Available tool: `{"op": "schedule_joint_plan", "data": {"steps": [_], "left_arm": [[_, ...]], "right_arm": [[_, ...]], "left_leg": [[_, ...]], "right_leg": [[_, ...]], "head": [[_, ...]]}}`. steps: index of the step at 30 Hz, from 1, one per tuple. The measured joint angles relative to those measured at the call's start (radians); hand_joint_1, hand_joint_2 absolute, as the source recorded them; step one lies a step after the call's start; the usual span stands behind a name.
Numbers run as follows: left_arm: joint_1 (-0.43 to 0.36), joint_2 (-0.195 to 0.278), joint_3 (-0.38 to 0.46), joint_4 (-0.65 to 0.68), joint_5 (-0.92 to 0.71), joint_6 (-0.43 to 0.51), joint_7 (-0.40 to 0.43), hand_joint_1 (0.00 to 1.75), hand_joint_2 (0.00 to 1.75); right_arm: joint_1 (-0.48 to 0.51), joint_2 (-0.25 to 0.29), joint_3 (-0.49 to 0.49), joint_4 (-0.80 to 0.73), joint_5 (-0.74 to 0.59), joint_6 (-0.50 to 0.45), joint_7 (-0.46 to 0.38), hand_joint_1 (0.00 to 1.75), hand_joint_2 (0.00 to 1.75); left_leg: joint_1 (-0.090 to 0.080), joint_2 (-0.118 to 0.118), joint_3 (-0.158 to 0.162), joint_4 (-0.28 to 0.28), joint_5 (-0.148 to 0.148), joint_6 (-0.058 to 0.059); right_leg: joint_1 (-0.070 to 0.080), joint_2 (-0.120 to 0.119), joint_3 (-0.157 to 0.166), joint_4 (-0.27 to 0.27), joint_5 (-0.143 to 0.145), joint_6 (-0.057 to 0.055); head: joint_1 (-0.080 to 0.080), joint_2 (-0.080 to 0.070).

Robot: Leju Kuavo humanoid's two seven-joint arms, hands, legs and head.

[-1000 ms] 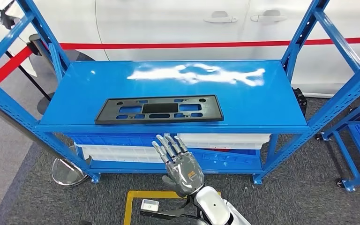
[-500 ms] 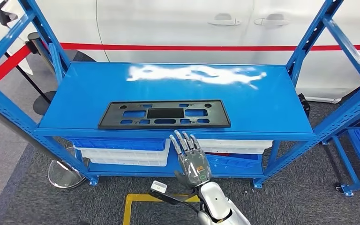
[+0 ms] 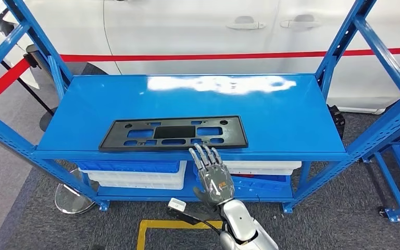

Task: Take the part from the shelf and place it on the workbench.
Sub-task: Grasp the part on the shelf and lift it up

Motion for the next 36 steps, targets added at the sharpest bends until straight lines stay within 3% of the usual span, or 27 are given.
{"op": "schedule_joint_plan", "data": {"steps": [2, 3, 4, 5, 6, 7, 9, 13, 15, 18, 19, 20, 22, 24, 26, 29, 31, 33, 34, 35, 36], "left_arm": [[0.001, -0.001, 0.002, 0.0, -0.006, -0.001, 0.0, 0.0, 0.0], [0.002, -0.001, 0.004, 0.0, -0.008, -0.001, 0.001, 0.0, 0.0], [0.003, -0.001, 0.005, 0.0, -0.011, -0.001, 0.001, 0.0, 0.0], [0.004, -0.001, 0.006, 0.0, -0.012, -0.001, 0.002, 0.0, 0.0], [0.004, -0.001, 0.006, 0.0, -0.012, -0.001, 0.002, 0.0, 0.0], [0.004, -0.001, 0.006, 0.0, -0.012, -0.001, 0.002, 0.0, 0.0], [0.003, -0.001, 0.007, 0.0, -0.012, -0.001, 0.002, 0.0, 0.0], [0.002, -0.002, 0.01, 0.0, -0.012, -0.001, 0.003, 0.0, 0.0], [0.003, -0.004, 0.011, 0.0, -0.012, -0.001, 0.003, 0.0, 0.0], [0.001, -0.005, 0.016, 0.0, -0.018, -0.002, 0.003, 0.0, 0.0], [0.001, -0.005, 0.018, 0.0, -0.021, -0.002, 0.003, 0.0, 0.0], [0.002, -0.005, 0.021, 0.0, -0.025, -0.003, 0.004, 0.0, 0.0], [0.002, -0.007, 0.023, 0.0, -0.032, -0.004, 0.005, 0.0, 0.0], [0.001, -0.01, 0.025, 0.0, -0.037, -0.005, 0.006, 0.0, 0.0], [-0.001, -0.011, 0.025, 0.0, -0.043, -0.006, 0.006, 0.0, 0.0], [-0.003, -0.012, 0.026, 0.0, -0.05, -0.01, 0.006, 0.0, 0.0], [-0.005, -0.014, 0.026, 0.0, -0.051, -0.012, 0.006, 0.0, 0.0], [-0.005, -0.015, 0.026, 0.0, -0.053, -0.013, 0.006, 0.0, 0.0], [-0.004, -0.015, 0.026, 0.0, -0.055, -0.014, 0.007, 0.0, 0.0], [-0.004, -0.015, 0.026, 0.0, -0.058, -0.015, 0.007, 0.0, 0.0], [-0.004, -0.015, 0.026, 0.0, -0.061, -0.016, 0.007, 0.0, 0.0]], "right_arm": [[-0.003, 0.003, 0.0, 0.0, -0.005, 0.0, -0.005, 0.0, 1.75], [-0.002, 0.004, 0.0, 0.0, -0.006, 0.0, -0.006, 0.0, 1.75], [-0.002, 0.004, 0.0, 0.0, -0.007, 0.0, -0.007, 0.0, 1.75], [-0.002, 0.004, 0.0, 0.0, -0.007, 0.0, -0.008, 0.0, 1.75], [-0.003, 0.005, 0.0, 0.0, -0.007, 0.0, -0.008, 0.0, 1.75], [-0.003, 0.007, 0.0, 0.0, -0.007, 0.0, -0.008, 0.0, 1.75], [-0.005, 0.01, 0.0, 0.0, -0.007, 0.0, -0.008, 0.0, 1.75], [-0.009, 0.014, 0.0, -0.001, -0.007, 0.0, -0.009, 0.0, 1.75], [-0.013, 0.015, 0.0, -0.003, -0.007, 0.0, -0.009, 0.0, 1.75], [-0.015, 0.014, 0.0, -0.004, -0.009, 0.002, -0.011, 0.0, 1.75], [-0.015, 0.014, 0.0, -0.004, -0.01, 0.004, -0.011, 0.0, 1.75], [-0.016, 0.014, 0.001, -0.005, -0.01, 0.007, -0.011, 0.0, 1.75], [-0.022, 0.015, 0.004, -0.008, -0.012, 0.013, -0.011, 0.0, 1.75], [-0.035, 0.018, 0.008, -0.014, -0.014, 0.022, -0.012, 0.0, 1.75], [-0.049, 0.024, 0.013, -0.019, -0.019, 0.031, -0.012, 0.0, 1.75], [-0.064, 0.035, 0.025, -0.024, -0.024, 0.042, -0.014, 0.0, 1.75], [-0.076, 0.045, 0.034, -0.025, -0.025, 0.048, -0.014, 0.0, 1.75], [-0.086, 0.051, 0.044, -0.023, -0.027, 0.056, -0.013, 0.0, 1.75], [-0.089, 0.052, 0.05, -0.021, -0.03, 0.06, -0.013, 0.0, 1.75], [-0.094, 0.054, 0.055, -0.017, -0.033, 0.065, -0.013, 0.0, 1.75], [-0.101, 0.057, 0.061, -0.012, -0.037, 0.07, -0.013, 0.0, 1.75]], "left_leg": [[0.001, 0.001, -0.071, 0.137, -0.058, -0.005], [0.001, 0.001, -0.107, 0.199, -0.076, -0.006], [0.001, 0.001, -0.131, 0.23, -0.074, -0.006], [0.001, 0.001, -0.134, 0.22, -0.05, -0.005], [0.001, 0.001, -0.117, 0.168, -0.008, -0.002], [0.0, 0.001, -0.088, 0.092, 0.038, 0.003], [-0.005, 0.002, -0.036, -0.025, 0.086, 0.014], [-0.008, 0.001, -0.019, -0.06, 0.082, 0.034], [-0.002, 0.002, -0.009, -0.071, 0.082, 0.045], [0.0, 0.003, -0.001, -0.074, 0.075, 0.053], [0.0, 0.003, 0.002, -0.073, 0.072, 0.053], [0.0, 0.002, 0.006, -0.073, 0.068, 0.051], [0.0, 0.0, 0.021, -0.073, 0.058, 0.046], [-0.003, -0.001, 0.029, -0.07, 0.046, 0.035], [-0.005, -0.001, 0.029, -0.068, 0.039, 0.022], [0.0, 0.0, 0.031, -0.058, 0.025, 0.004], [0.002, 0.001, -0.007, 0.027, -0.019, -0.003], [0.002, 0.001, -0.083, 0.168, -0.072, -0.007], [0.002, 0.001, -0.114, 0.216, -0.079, -0.007], [0.002, 0.001, -0.13, 0.229, -0.066, -0.006], [0.001, 0.002, -0.126, 0.201, -0.033, -0.003]], "right_leg": [[0.003, -0.002, 0.009, -0.001, -0.007, -0.008], [0.004, -0.003, 0.013, -0.001, -0.011, -0.011], [0.006, -0.002, 0.017, 0.0, -0.016, -0.011], [0.008, -0.001, 0.023, 0.0, -0.021, -0.011], [0.009, -0.001, 0.031, 0.001, -0.026, -0.011], [0.01, 0.0, 0.04, 0.001, -0.033, -0.009], [0.015, 0.001, 0.05, 0.003, -0.043, -0.003], [0.015, 0.0, 0.052, 0.005, -0.054, 0.016], [0.015, 0.0, 0.031, 0.054, -0.084, 0.027], [0.006, -0.001, -0.082, 0.249, -0.158, 0.038], [0.003, -0.001, -0.112, 0.29, -0.16, 0.04], [0.001, -0.001, -0.125, 0.293, -0.14, 0.042], [-0.003, -0.003, -0.091, 0.189, -0.054, 0.04], [-0.002, -0.004, -0.039, 0.065, 0.002, 0.034], [0.003, -0.002, -0.023, 0.022, 0.003, 0.024], [0.003, 0.001, -0.016, 0.013, -0.002, 0.004], [0.001, -0.001, -0.005, 0.008, -0.006, -0.009], [0.005, -0.002, 0.003, 0.008, -0.014, -0.017], [0.008, -0.002, 0.007, 0.009, -0.018, -0.018], [0.01, -0.001, 0.012, 0.01, -0.023, -0.019], [0.012, 0.0, 0.019, 0.011, -0.028, -0.02]], "head": [[-0.005, 0.0], [-0.005, 0.0], [-0.006, 0.0], [-0.006, 0.0], [-0.006, 0.0], [-0.007, 0.0], [-0.007, 0.0], [-0.005, 0.0], [-0.003, 0.0], [0.001, 0.0], [0.001, 0.0], [0.001, 0.0], [0.002, 0.0], [0.002, 0.0], [0.001, 0.0], [-0.003, 0.0], [-0.008, 0.0], [-0.011, 0.0], [-0.012, 0.0], [-0.012, 0.0], [-0.012, 0.0]]}}
